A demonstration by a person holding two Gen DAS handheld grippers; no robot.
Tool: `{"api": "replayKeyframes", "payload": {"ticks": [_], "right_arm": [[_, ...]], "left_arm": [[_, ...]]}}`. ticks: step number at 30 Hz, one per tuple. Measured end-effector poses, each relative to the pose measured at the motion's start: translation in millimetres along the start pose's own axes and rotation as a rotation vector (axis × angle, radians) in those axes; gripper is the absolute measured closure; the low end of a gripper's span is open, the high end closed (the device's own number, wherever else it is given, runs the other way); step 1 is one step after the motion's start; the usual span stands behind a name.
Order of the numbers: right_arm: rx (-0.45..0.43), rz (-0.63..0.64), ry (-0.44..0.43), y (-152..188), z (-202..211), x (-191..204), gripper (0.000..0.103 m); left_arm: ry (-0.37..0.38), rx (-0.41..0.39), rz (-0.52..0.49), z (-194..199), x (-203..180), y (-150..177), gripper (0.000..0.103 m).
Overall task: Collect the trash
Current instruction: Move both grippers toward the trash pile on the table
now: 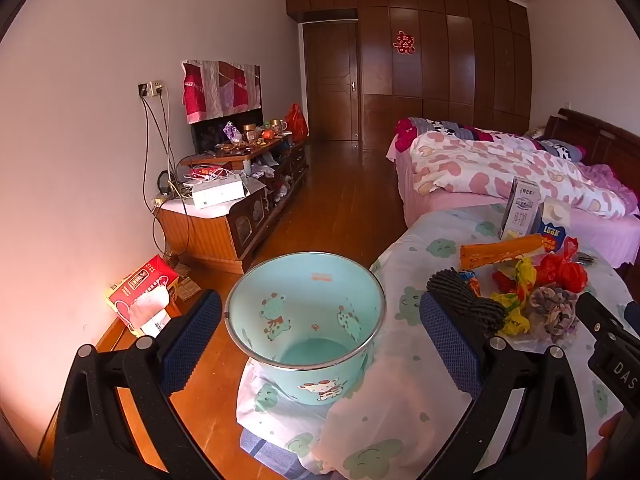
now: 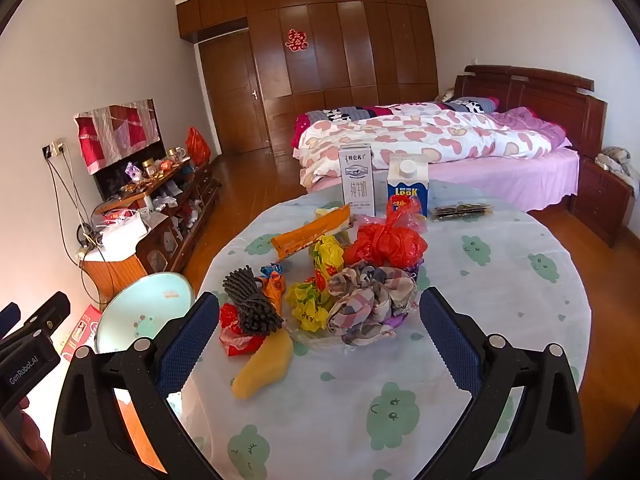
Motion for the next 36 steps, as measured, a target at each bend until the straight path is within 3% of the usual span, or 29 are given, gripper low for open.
{"api": "replayKeyframes", "payload": {"ticks": [36], "right_arm": [[-0.006, 0.006, 0.007, 0.5, 1.3, 0.0, 0.005]], "left_arm": [[0.004, 0.006, -0.004, -0.6, -7.2, 7.9, 0.006]]}}
Point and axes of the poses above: each gripper's, at about its wrist camera, not at the fingertips, and z roughly against the way its jaws point, x to its left, y to its underside, the point moved 1 cm from there along -z, roughly the way its jaws point, and after that the axes turned 6 degrees about -y, right-handed, at the moved point
